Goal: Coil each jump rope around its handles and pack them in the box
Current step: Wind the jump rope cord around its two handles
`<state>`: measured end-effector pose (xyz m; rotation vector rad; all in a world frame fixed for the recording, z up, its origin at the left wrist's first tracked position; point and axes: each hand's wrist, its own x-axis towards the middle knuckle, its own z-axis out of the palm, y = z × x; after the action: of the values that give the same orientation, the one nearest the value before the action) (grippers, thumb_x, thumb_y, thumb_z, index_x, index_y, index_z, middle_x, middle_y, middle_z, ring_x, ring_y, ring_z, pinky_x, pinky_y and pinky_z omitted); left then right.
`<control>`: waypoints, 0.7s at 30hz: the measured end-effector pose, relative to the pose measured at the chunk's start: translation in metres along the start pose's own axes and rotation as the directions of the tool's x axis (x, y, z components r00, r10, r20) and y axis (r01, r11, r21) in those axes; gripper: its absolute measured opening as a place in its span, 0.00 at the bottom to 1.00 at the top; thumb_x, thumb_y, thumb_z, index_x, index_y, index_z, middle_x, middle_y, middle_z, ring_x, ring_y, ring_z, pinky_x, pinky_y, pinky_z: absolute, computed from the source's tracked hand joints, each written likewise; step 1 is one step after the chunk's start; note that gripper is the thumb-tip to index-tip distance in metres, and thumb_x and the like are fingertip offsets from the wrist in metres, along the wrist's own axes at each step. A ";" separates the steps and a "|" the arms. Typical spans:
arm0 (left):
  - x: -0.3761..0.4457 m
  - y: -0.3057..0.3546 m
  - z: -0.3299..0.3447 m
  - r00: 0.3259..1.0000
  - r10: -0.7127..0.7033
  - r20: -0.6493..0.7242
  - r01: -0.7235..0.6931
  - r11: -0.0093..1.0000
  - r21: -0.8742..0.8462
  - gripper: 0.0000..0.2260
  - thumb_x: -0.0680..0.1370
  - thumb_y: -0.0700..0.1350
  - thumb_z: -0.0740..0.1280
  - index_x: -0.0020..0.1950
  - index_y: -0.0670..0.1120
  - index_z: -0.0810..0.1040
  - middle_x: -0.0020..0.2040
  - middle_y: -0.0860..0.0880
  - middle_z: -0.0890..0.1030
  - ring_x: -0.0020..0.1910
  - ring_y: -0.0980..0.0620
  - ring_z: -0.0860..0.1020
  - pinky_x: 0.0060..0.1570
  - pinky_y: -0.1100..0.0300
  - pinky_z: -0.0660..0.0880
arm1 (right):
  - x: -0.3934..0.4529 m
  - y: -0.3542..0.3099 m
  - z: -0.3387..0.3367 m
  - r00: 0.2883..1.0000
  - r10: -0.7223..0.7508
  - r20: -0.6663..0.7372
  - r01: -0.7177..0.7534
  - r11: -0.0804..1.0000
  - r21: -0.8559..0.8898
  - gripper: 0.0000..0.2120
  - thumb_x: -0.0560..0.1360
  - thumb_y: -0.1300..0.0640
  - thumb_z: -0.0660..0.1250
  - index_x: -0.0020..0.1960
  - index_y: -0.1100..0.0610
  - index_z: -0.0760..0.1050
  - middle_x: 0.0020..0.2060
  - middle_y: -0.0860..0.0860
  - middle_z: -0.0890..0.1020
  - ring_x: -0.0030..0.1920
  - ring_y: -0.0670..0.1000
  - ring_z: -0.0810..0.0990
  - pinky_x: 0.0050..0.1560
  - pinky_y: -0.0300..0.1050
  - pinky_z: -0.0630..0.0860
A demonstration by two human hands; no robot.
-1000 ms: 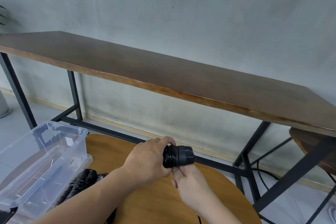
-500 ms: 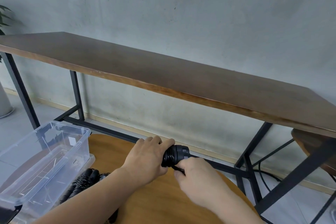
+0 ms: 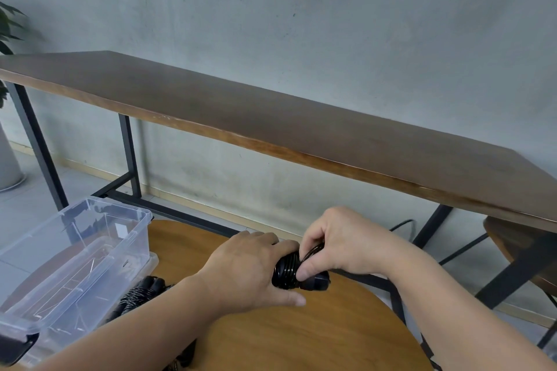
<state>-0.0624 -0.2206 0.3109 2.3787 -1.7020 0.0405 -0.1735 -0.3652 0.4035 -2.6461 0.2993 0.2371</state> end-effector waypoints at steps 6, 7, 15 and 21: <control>-0.012 0.002 -0.006 0.999 0.047 0.001 -0.046 0.994 -0.101 0.29 0.73 0.77 0.44 0.64 0.62 0.67 0.49 0.58 0.76 0.48 0.56 0.74 0.53 0.56 0.72 | 0.013 0.020 0.001 0.996 -0.039 0.078 0.020 0.971 0.239 0.09 0.64 0.49 0.81 0.42 0.49 0.85 0.36 0.44 0.84 0.39 0.42 0.80 0.45 0.44 0.78; -0.014 0.003 -0.005 0.998 0.062 0.007 -0.061 0.992 -0.111 0.29 0.74 0.76 0.44 0.65 0.62 0.67 0.50 0.58 0.76 0.48 0.56 0.74 0.53 0.55 0.72 | 0.015 0.023 0.001 0.996 -0.037 0.080 0.015 0.965 0.262 0.09 0.65 0.49 0.81 0.42 0.50 0.86 0.36 0.44 0.84 0.39 0.42 0.80 0.46 0.45 0.78; -0.021 0.011 -0.011 0.995 0.054 -0.089 -0.084 0.922 -0.379 0.27 0.77 0.73 0.47 0.70 0.63 0.64 0.56 0.60 0.77 0.54 0.59 0.75 0.56 0.57 0.73 | 0.017 0.061 0.013 0.999 -0.039 0.012 0.020 0.723 0.691 0.12 0.60 0.47 0.81 0.36 0.53 0.83 0.33 0.48 0.82 0.36 0.46 0.79 0.38 0.39 0.75; -0.018 0.016 -0.015 0.999 0.011 -0.046 -0.039 0.763 -0.645 0.25 0.72 0.73 0.62 0.66 0.66 0.68 0.53 0.62 0.79 0.53 0.60 0.78 0.53 0.59 0.76 | 0.021 0.064 0.052 1.000 0.011 -0.004 0.001 0.230 0.973 0.18 0.54 0.51 0.86 0.35 0.58 0.82 0.35 0.56 0.82 0.33 0.51 0.81 0.33 0.42 0.78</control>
<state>-0.0814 -0.2059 0.3258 1.8140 -1.4137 -0.4278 -0.1756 -0.4001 0.3259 -1.3212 0.3094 -0.0082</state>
